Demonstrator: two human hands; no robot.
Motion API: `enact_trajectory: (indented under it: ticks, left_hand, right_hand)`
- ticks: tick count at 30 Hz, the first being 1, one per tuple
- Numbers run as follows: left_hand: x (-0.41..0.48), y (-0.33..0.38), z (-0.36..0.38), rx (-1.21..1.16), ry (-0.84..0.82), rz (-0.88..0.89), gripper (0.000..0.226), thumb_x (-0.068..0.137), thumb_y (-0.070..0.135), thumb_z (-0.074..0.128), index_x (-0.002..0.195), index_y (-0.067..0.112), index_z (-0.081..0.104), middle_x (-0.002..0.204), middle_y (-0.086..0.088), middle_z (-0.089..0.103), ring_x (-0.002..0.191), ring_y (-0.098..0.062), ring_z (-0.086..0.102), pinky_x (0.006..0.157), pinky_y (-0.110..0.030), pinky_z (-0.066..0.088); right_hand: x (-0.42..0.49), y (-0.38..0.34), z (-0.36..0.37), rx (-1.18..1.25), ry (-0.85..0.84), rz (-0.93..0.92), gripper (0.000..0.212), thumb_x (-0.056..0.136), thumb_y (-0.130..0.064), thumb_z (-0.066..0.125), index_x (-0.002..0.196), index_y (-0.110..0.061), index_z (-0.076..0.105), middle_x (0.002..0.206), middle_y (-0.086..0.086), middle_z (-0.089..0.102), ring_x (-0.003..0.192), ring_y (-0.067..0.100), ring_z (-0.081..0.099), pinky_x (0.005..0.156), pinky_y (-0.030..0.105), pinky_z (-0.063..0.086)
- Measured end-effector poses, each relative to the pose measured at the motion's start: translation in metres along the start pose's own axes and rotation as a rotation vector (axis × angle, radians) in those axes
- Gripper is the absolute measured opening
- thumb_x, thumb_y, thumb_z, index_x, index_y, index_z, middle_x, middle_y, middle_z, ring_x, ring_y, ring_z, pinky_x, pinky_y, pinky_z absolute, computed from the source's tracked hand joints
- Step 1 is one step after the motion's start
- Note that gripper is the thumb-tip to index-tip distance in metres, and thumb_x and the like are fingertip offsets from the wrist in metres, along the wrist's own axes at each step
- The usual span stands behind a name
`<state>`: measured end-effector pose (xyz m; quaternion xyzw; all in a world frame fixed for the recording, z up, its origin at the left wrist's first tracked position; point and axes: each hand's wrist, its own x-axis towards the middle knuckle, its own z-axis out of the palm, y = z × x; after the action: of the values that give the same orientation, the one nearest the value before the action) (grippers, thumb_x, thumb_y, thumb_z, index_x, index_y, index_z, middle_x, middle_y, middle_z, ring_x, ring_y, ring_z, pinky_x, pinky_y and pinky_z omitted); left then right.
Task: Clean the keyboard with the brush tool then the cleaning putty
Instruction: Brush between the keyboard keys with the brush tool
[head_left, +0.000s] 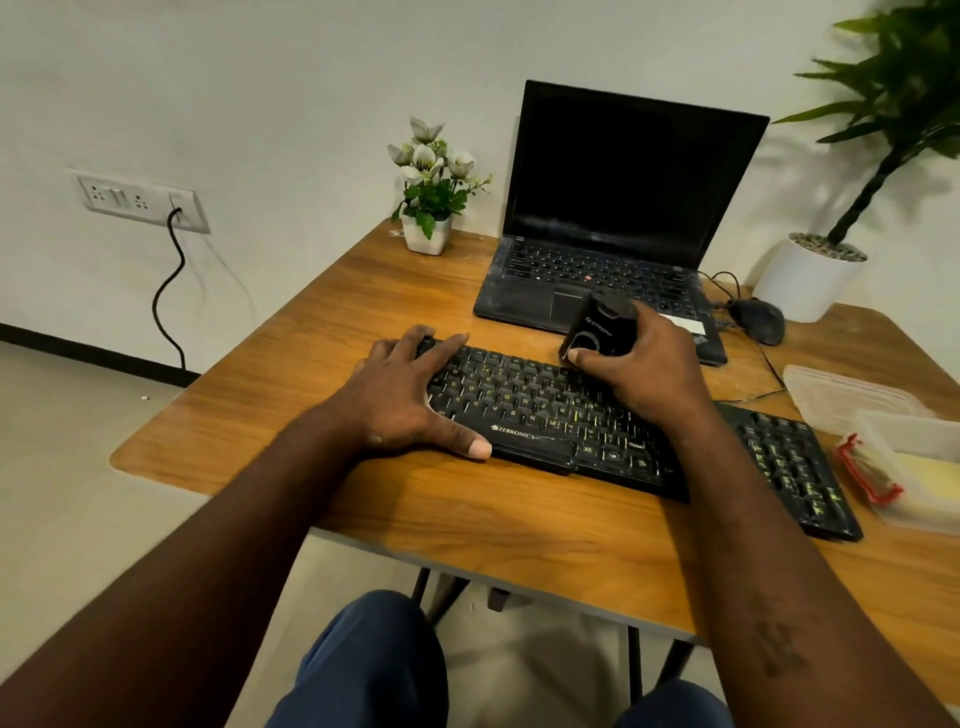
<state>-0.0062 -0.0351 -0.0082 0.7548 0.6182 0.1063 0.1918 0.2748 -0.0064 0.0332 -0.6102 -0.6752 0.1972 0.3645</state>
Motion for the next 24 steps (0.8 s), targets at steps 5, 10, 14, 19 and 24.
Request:
enact_trajectory:
  ticks: [5,10,14,19,24]
  left_hand:
    - [0.001,0.002,-0.006,0.023,-0.074,-0.03,0.146,0.036,0.103,0.057,0.158,0.053,-0.006,0.17,0.009,-0.005,0.153,-0.034,0.004,0.121,-0.064,0.02]
    - [0.011,0.02,-0.026,0.169,-0.237,-0.117,0.158,0.026,0.105,0.059,0.158,0.051,-0.01,0.171,0.002,-0.008,0.154,-0.039,-0.001,0.121,-0.066,0.019]
    - [0.021,0.044,-0.041,0.268,-0.331,-0.121,0.162,0.025,0.098,0.068,0.159,0.05,-0.009,0.172,0.0,-0.008,0.156,-0.036,-0.008,0.12,-0.069,0.017]
    - [0.027,0.069,-0.022,0.314,-0.285,0.073,0.152,0.037,0.099,0.06,0.162,0.044,-0.005,0.173,-0.001,0.005,0.157,-0.033,0.005,0.124,-0.063,0.004]
    - [0.027,0.066,-0.017,0.341,-0.258,0.098,0.156,0.037,0.103,0.057,0.164,0.037,-0.003,0.172,0.0,0.009,0.157,-0.03,0.008,0.125,-0.061,0.004]
  right_hand:
    - [-0.012,-0.002,-0.006,0.15,-0.229,-0.053,0.054,0.077,-0.026,0.089,0.121,-0.029,0.057,0.11,-0.01,0.069,0.1,0.005,0.069,0.08,0.022,0.058]
    - [-0.001,0.002,-0.006,-0.057,-0.006,0.035,0.066,0.079,-0.032,0.087,0.135,-0.018,0.056,0.124,0.0,0.069,0.106,0.015,0.066,0.084,0.027,0.055]
    - [-0.013,0.001,-0.009,0.089,-0.032,-0.004,0.061,0.078,-0.032,0.087,0.129,-0.019,0.058,0.111,-0.011,0.067,0.097,0.006,0.066,0.075,0.018,0.052]
    - [-0.018,0.003,-0.005,-0.02,-0.09,-0.026,0.063,0.078,-0.032,0.088,0.132,-0.02,0.058,0.117,-0.004,0.071,0.1,0.012,0.069,0.086,0.032,0.06]
    - [-0.014,0.008,-0.012,-0.016,0.088,0.026,0.064,0.08,-0.035,0.087,0.135,-0.018,0.057,0.122,-0.001,0.07,0.103,0.012,0.066,0.082,0.025,0.055]
